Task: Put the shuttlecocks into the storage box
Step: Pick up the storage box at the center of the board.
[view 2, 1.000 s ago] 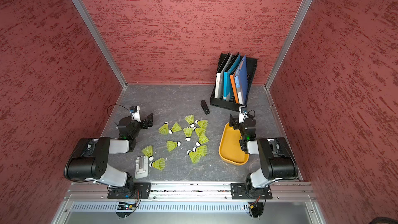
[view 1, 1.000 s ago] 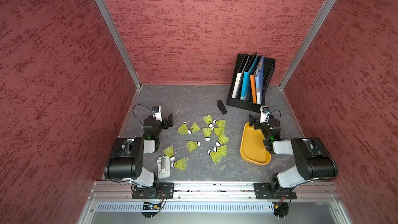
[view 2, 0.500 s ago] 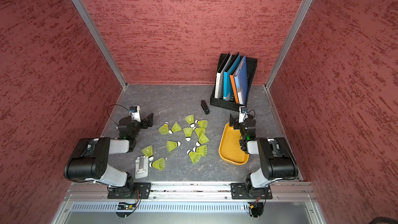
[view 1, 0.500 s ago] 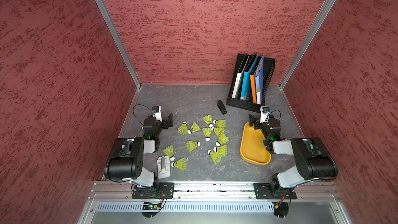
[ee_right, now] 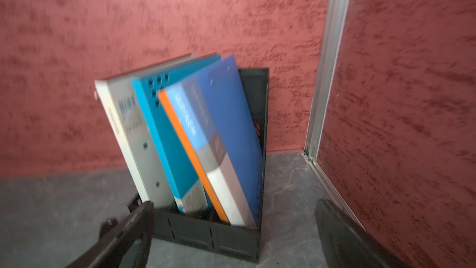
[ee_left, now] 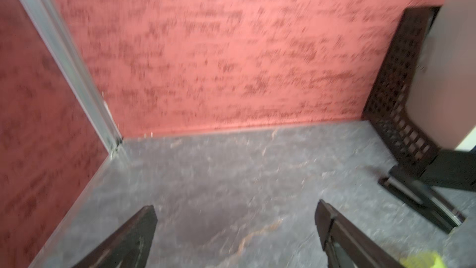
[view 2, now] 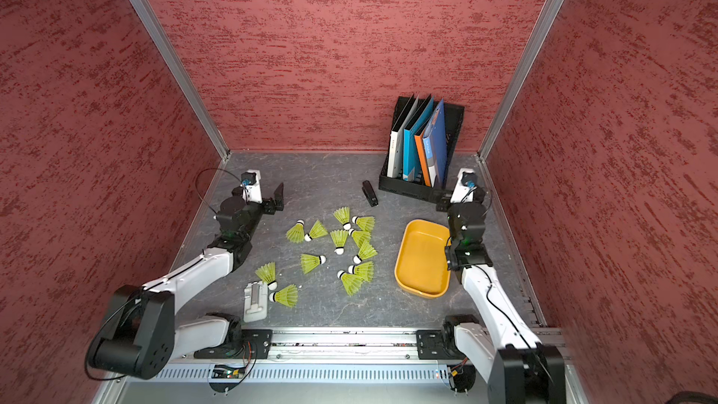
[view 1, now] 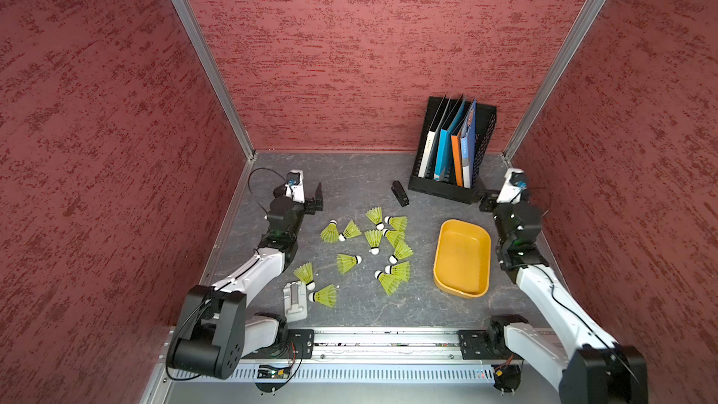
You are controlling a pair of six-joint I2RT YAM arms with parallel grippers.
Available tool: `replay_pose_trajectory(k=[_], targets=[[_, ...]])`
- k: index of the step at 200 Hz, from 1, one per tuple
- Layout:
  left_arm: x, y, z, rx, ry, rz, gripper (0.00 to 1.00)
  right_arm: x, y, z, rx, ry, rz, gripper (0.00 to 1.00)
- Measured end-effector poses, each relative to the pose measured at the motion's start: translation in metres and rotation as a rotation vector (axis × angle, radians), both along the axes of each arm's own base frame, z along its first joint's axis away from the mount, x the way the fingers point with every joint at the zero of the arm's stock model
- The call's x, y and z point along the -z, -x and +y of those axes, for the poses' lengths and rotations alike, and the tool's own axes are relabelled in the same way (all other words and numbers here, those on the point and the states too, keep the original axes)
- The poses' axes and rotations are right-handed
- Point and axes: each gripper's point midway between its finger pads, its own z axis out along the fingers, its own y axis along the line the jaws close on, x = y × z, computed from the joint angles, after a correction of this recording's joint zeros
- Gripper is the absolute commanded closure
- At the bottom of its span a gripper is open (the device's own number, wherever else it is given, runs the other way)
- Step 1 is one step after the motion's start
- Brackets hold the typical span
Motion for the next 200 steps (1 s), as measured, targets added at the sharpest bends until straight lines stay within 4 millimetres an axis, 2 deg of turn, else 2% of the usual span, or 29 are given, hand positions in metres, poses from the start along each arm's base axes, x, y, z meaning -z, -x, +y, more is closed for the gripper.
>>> replay_pose_trajectory(k=[14, 23, 38, 51, 62, 71, 90, 107, 128, 156, 177, 200], targets=[[-0.043, -0.005, -0.014, -0.011, 0.077, -0.02, 0.0, -0.051, 0.012, -0.008, 0.036, -0.146, -0.022, 0.01], [-0.068, -0.008, -0.018, -0.03, 0.184, 0.005, 0.0, -0.071, 0.021, -0.009, 0.035, -0.215, -0.033, 0.01], [-0.1, -0.009, -0.013, -0.044, 0.388, 0.039, 0.0, -0.068, 0.032, -0.007, 0.024, -0.274, 0.026, 0.01], [-0.105, -0.011, -0.006, -0.038, 0.529, 0.078, 0.0, -0.045, 0.031, -0.005, 0.028, -0.298, 0.141, 0.01], [-0.092, -0.013, -0.003, -0.056, 0.604, 0.151, 0.0, -0.015, 0.027, -0.004, 0.044, -0.3, 0.278, 0.02], [-0.074, -0.014, -0.015, -0.049, 0.631, 0.236, 0.0, 0.008, 0.025, -0.004, 0.061, -0.291, 0.387, 0.02], [-0.032, -0.009, -0.063, 0.013, 0.624, 0.439, 0.0, 0.06, 0.026, -0.004, 0.09, -0.254, 0.619, 0.05], [0.001, 0.008, -0.108, 0.084, 0.582, 0.602, 0.0, 0.09, 0.037, -0.005, 0.107, -0.225, 0.768, 0.09], [0.029, 0.039, -0.157, 0.178, 0.516, 0.749, 0.0, 0.109, 0.052, -0.004, 0.117, -0.212, 0.879, 0.09], [0.058, 0.082, -0.217, 0.324, 0.398, 0.892, 0.0, 0.127, 0.07, 0.0, 0.137, -0.239, 0.979, 0.1], [0.078, 0.108, -0.256, 0.427, 0.289, 0.977, 0.0, 0.137, 0.084, 0.006, 0.159, -0.291, 1.022, 0.13], [0.094, 0.127, -0.291, 0.525, 0.191, 1.039, 0.05, 0.155, 0.108, 0.014, 0.19, -0.354, 1.079, 0.18]])
